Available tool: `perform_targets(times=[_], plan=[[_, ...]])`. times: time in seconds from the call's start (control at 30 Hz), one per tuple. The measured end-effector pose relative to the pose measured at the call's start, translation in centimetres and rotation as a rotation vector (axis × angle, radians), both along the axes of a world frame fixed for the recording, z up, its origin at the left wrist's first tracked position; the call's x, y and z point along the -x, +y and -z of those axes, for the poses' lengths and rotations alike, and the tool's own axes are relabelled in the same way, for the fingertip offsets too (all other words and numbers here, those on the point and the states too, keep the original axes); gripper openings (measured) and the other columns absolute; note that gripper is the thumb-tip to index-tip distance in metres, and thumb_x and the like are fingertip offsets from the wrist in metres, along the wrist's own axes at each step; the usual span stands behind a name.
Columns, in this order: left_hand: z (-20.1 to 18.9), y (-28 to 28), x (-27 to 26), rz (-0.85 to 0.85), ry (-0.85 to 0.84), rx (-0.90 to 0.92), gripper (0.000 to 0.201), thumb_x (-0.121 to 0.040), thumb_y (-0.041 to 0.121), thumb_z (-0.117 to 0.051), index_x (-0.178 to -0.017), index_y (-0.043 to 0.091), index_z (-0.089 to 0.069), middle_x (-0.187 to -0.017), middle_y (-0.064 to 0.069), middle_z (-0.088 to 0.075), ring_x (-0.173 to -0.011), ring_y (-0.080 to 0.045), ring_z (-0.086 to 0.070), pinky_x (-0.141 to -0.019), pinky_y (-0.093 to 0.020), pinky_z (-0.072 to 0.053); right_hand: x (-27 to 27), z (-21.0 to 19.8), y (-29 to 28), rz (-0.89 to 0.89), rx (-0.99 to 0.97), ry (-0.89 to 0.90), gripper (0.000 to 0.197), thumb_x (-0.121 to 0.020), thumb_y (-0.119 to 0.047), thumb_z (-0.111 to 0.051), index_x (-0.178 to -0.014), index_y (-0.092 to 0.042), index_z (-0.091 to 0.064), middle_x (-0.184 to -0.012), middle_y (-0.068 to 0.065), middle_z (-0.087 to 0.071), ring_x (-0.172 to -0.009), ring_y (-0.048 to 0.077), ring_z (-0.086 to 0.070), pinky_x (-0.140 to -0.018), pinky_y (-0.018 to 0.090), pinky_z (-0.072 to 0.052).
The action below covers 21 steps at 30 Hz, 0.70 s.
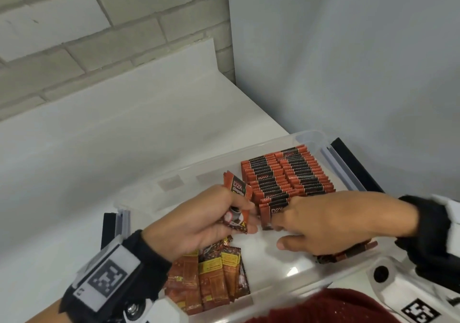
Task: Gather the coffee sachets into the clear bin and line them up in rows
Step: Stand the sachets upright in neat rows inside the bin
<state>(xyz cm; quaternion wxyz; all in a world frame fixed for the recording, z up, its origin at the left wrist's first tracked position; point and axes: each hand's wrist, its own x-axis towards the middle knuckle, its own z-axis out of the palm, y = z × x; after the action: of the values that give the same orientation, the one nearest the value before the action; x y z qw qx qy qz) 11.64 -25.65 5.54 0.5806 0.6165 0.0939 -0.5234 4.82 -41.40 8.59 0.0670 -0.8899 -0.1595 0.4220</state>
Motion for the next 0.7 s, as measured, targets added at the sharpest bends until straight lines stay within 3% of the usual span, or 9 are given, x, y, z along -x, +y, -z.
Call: perform_targets(times=[0.1, 0.2, 0.27, 0.5, 0.6, 0.7], plan=[[-0.06, 0.25, -0.18, -0.076, -0.012, -0.026, 0.010, -0.088, -0.009, -0.052, -0.091, -0.007, -0.062, -0.104, -0.029, -0.065, -0.096, -0.036, -0.061, -0.086, -0.041, -0.053, 0.22, -0.07, -0.18, 0.020, -0.053, -0.003, 0.035, -0.102, -0.040, -0.038, -0.115, -0.013, -0.056, -0.100, 0.001, -0.063, -0.082, 0.017, -0.060, -0.082, 0.032, -0.052], [-0.06, 0.17, -0.03, -0.107, 0.012, 0.037, 0.017, -0.090, -0.008, -0.048, -0.101, -0.009, -0.061, -0.103, -0.027, -0.064, -0.094, -0.034, -0.060, -0.085, -0.040, -0.053, 0.25, -0.25, -0.31, 0.039, -0.094, -0.010, 0.032, -0.103, -0.038, -0.038, -0.102, -0.013, -0.058, -0.088, 0.000, -0.061, -0.072, 0.014, -0.055, -0.075, 0.030, -0.050], [0.08, -0.14, 0.30, -0.087, 0.039, 0.062, 0.022, -0.090, -0.009, -0.047, -0.106, -0.009, -0.062, -0.099, -0.024, -0.066, -0.090, -0.031, -0.061, -0.084, -0.039, -0.054, 0.22, -0.13, -0.30, 0.049, -0.087, -0.026, 0.031, -0.103, -0.038, -0.038, -0.102, -0.014, -0.057, -0.090, 0.000, -0.061, -0.073, 0.014, -0.055, -0.075, 0.029, -0.049], [0.15, 0.02, 0.61, -0.138, -0.011, -0.002, 0.016, -0.089, -0.009, -0.050, -0.093, -0.005, -0.065, -0.099, -0.022, -0.068, -0.095, -0.031, -0.062, -0.095, -0.044, -0.048, 0.33, -0.10, -0.67, 0.055, -0.079, -0.027, 0.030, -0.102, -0.038, -0.040, -0.103, -0.014, -0.058, -0.092, 0.000, -0.062, -0.075, 0.013, -0.054, -0.077, 0.029, -0.049], [-0.05, -0.30, 0.76, -0.181, -0.001, 0.057, 0.022, -0.090, -0.010, -0.046, -0.102, -0.006, -0.064, -0.110, -0.024, -0.067, -0.096, -0.030, -0.062, -0.093, -0.041, -0.049, 0.26, -0.04, -0.71, 0.057, -0.074, -0.037, 0.028, -0.102, -0.037, -0.041, -0.104, -0.015, -0.058, -0.093, -0.001, -0.063, -0.079, 0.016, -0.058, -0.077, 0.030, -0.050], [-0.06, -0.41, 0.66, -0.204, -0.013, 0.096, 0.025, -0.089, -0.010, -0.045, -0.105, -0.004, -0.063, -0.109, -0.022, -0.068, -0.098, -0.028, -0.062, -0.095, -0.041, -0.048, 0.10, 0.21, -0.74, 0.069, -0.075, -0.045, 0.029, -0.102, -0.037, -0.041, -0.104, -0.015, -0.059, -0.095, 0.001, -0.065, -0.082, 0.018, -0.062, -0.075, 0.030, -0.050]])
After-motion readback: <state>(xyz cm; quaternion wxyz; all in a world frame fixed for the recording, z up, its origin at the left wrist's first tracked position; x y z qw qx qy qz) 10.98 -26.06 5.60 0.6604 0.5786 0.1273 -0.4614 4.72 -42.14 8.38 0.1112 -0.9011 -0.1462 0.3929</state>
